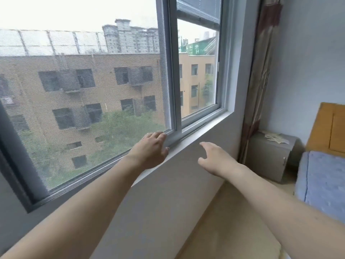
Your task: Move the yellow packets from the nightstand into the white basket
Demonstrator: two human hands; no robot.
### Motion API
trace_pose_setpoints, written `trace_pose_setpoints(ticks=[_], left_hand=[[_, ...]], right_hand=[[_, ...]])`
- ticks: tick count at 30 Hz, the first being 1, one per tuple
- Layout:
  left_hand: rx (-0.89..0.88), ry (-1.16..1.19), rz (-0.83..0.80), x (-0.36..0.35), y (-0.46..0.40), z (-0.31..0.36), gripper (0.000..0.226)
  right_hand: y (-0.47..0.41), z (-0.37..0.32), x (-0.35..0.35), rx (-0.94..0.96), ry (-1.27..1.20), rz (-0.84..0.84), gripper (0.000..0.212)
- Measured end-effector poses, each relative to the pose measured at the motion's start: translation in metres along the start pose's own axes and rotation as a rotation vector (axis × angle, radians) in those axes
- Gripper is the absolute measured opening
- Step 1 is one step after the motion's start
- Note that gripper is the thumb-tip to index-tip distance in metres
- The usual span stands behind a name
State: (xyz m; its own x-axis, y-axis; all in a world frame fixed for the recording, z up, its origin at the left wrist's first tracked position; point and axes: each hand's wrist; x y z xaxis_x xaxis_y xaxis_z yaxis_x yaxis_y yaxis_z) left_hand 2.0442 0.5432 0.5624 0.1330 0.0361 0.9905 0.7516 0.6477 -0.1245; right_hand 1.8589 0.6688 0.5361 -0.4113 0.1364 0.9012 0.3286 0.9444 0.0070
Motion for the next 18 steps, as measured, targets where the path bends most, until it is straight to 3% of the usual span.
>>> trace_pose_setpoints(ticks=[9,18], left_hand=[[-0.342,0.064,0.014,-0.015,-0.225,0.010,0.053],[-0.596,0.089,-0.042,-0.082,-0.417,0.110,0.052]], right_hand=[[-0.129,0.074,0.053,-0.293,-0.017,0.160,0.060],[-0.213,0.225,0.079,-0.520,-0.035,0.201,0.061]])
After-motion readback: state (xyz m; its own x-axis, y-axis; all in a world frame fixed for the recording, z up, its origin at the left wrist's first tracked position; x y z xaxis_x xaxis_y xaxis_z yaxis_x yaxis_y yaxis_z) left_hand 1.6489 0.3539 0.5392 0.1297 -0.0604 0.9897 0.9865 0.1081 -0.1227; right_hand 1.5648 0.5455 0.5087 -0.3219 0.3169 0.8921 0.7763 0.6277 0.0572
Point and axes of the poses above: each hand's wrist, its own y-axis away from the middle knuckle, its own x-axis out of the back of the hand, z = x × y, and after that the axes turned 9 degrees about -z, right-handed
